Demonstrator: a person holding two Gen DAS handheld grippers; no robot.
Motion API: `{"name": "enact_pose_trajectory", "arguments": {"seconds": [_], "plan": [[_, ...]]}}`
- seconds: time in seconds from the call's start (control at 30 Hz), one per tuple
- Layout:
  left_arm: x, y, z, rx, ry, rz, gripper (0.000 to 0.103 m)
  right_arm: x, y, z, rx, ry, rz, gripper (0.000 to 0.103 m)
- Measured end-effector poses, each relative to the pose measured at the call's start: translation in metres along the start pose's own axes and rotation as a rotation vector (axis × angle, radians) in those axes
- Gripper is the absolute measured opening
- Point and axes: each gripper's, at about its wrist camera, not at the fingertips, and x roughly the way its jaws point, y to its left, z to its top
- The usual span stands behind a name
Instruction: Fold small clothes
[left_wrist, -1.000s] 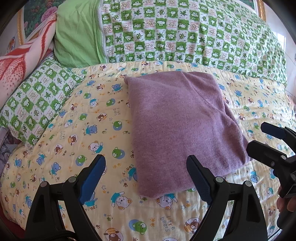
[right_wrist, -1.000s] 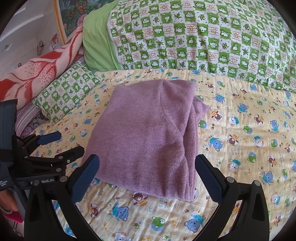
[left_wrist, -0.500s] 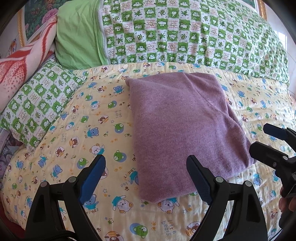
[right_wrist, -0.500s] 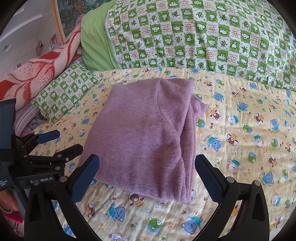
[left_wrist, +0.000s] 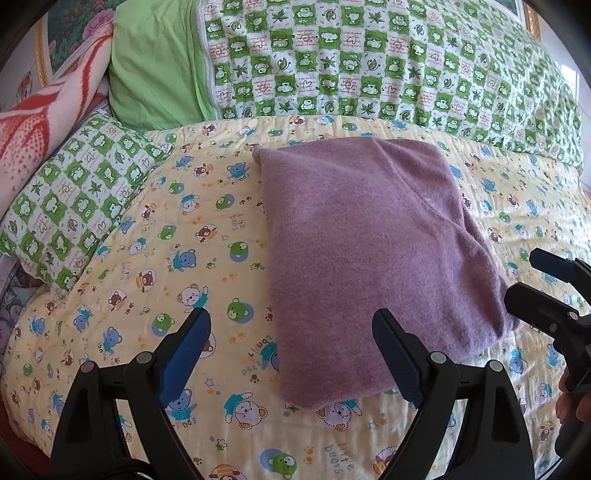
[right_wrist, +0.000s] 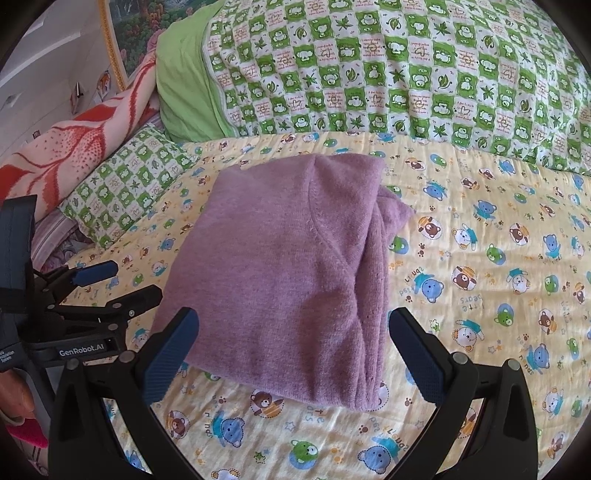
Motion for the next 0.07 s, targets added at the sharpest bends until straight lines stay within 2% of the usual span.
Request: {"name": "enact_pose_trajectory", "arguments": {"seconds": [0.07], "plan": [[-0.0004,-0.0008,0.0002,0.0,-0.002,0.0,0.09,0.0005,-0.0009,0.0001,0.001,0.001,0.0,0.103]]}}
